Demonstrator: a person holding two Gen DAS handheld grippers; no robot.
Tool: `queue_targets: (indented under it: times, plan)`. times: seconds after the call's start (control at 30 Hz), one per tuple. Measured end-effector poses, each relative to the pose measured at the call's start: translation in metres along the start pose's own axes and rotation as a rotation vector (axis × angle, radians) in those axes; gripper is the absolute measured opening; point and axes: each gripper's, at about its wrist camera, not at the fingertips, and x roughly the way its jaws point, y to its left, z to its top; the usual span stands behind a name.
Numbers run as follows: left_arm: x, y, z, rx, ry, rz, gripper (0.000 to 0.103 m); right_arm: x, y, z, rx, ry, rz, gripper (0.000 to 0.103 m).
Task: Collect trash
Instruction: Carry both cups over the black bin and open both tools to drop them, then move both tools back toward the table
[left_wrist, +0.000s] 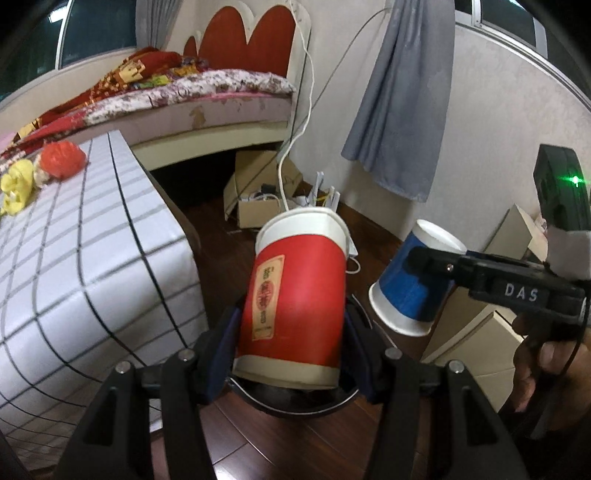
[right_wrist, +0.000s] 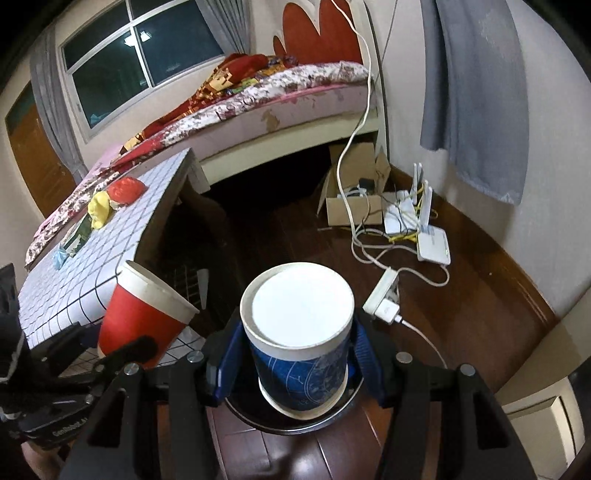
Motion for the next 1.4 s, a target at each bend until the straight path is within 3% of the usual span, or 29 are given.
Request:
queue_targets:
  times: [0.5,0.6,0.63,0.67,0.7,0.73,1.0,1.4]
  plan:
    - [0.047,0.008,-0.015,-0.059,0.093,-0.031,0.057,0.059,-0.020,-0.005,0.112,0.147,0.087,0.058]
    - [0.054,0.009,-0.016,-0.067,0.092,-0.043,0.063,0.074,-0.022,-0.005,0.113,0.191,0.089,0.060]
    - [0.057,0.009,-0.016,-0.070,0.096,-0.033,0.076,0.081,-0.024,-0.006,0.118,0.210,0.078,0.066]
    - [0.060,0.008,-0.017,-0.068,0.107,-0.009,0.090,0.089,-0.029,-0.007,0.139,0.230,0.046,0.089]
    - [0.062,0.007,-0.018,-0.064,0.106,-0.001,0.093,0.093,-0.035,-0.008,0.161,0.238,0.025,0.099]
    - [0.064,0.006,-0.019,-0.057,0.108,0.007,0.094,0.095,-0.039,-0.010,0.176,0.241,0.013,0.102]
    - [0.068,0.020,-0.033,-0.092,0.157,0.107,0.097,0.082,-0.062,-0.010,0.231,0.214,-0.075,0.102]
    - [0.045,0.020,-0.027,-0.091,0.115,0.159,0.098,0.065,-0.031,-0.017,0.063,0.193,-0.163,0.102]
